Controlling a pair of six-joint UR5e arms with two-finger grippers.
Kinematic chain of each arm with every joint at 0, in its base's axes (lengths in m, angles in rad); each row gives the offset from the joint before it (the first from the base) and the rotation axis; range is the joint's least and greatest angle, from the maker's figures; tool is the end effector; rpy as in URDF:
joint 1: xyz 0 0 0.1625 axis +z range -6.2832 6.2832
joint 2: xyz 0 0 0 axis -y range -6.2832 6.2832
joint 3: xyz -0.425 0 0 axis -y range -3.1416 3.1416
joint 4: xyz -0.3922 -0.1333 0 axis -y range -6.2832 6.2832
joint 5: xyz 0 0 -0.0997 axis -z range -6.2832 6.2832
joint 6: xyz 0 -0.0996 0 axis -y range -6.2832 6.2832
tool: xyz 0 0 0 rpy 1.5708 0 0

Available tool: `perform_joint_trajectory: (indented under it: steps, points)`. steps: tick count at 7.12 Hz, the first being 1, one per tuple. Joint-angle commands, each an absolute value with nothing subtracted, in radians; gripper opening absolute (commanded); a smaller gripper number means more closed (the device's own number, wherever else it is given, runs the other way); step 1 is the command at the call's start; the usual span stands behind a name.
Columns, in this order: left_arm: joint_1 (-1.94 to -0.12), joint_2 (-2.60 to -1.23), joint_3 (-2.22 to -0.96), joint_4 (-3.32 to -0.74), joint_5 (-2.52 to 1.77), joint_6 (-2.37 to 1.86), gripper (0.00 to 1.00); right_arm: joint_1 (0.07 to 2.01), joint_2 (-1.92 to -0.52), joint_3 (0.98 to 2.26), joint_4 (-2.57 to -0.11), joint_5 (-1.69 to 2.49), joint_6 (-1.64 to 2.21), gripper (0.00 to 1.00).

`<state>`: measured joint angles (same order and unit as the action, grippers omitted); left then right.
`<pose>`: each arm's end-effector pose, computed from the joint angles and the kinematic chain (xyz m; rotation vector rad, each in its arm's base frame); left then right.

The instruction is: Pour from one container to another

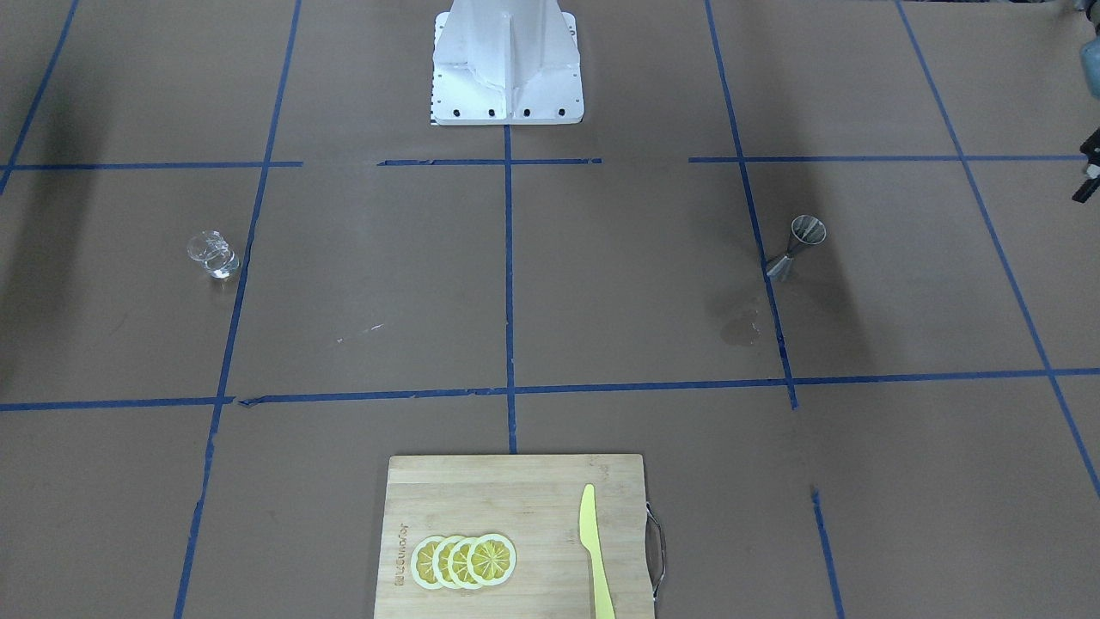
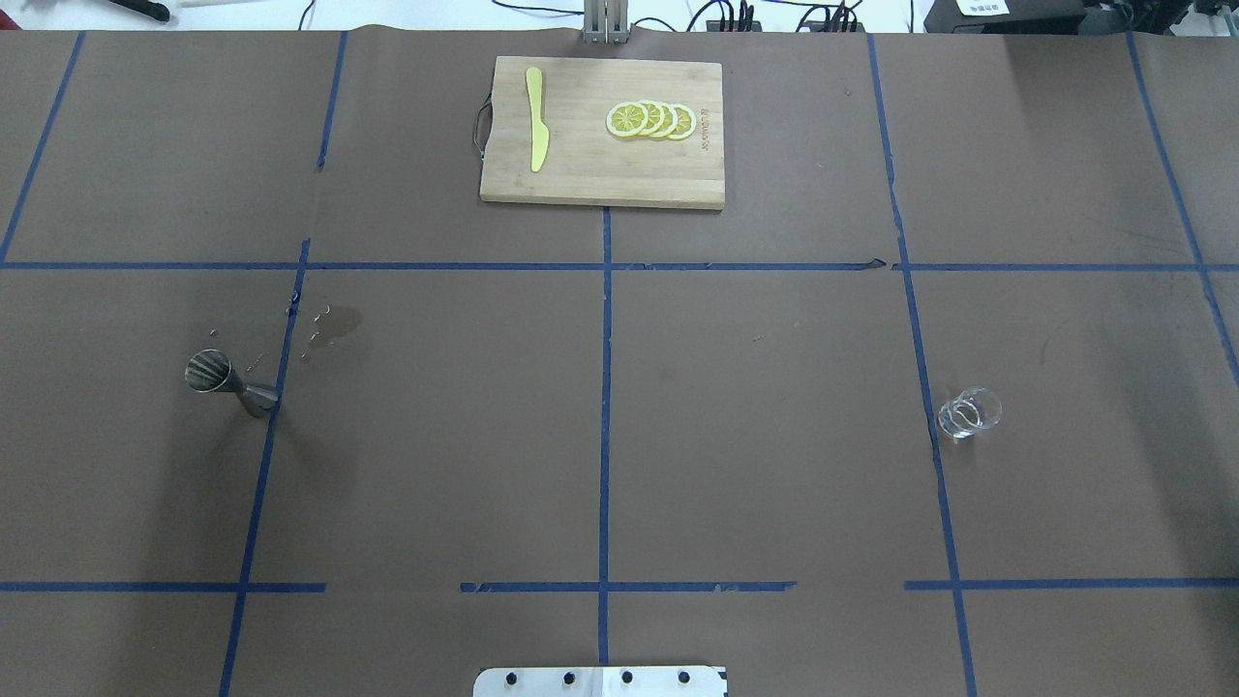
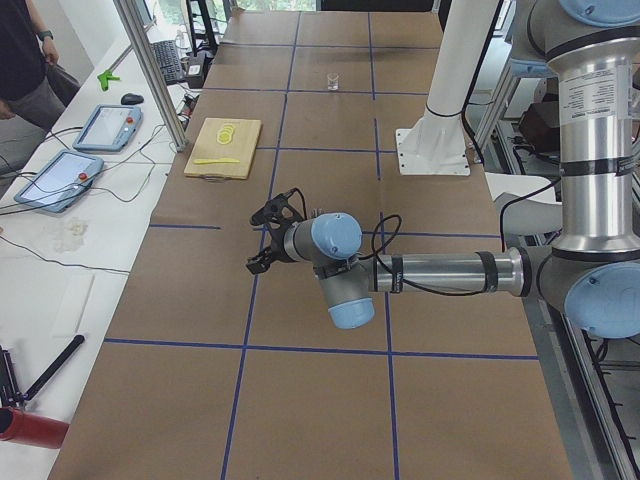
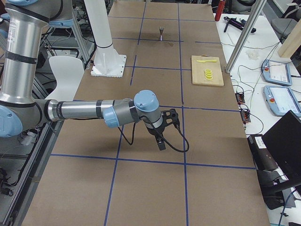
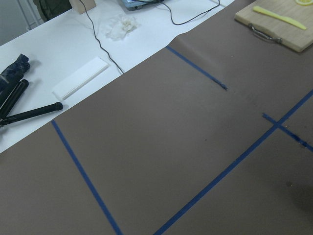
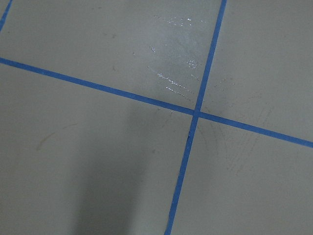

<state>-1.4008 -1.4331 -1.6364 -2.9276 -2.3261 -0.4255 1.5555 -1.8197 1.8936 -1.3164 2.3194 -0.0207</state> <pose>0.0088 -0.4353 0.5365 0.9682 0.9679 0.2699 0.0593 -0.4053 0.5824 0.3149 -0.7412 -0.1569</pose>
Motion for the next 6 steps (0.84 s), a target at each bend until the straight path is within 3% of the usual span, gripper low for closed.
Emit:
perform_joint_trajectory:
  steps: [1,3,6]
  points:
    - [-1.214,-1.413,-1.692,-3.042,-2.121,-0.659,1.00,1.555,-1.822,1.893,-1.316,2.319,-0.020,1.00]
    - [-1.052,-1.324,-1.759,-3.133,-1.877,-0.733,1.00,1.555,-1.822,1.894,-1.316,2.319,-0.020,1.00]
    - [-0.721,-1.304,-1.761,-3.206,-1.400,-0.839,1.00,1.555,-1.827,1.898,-1.316,2.319,-0.020,1.00]
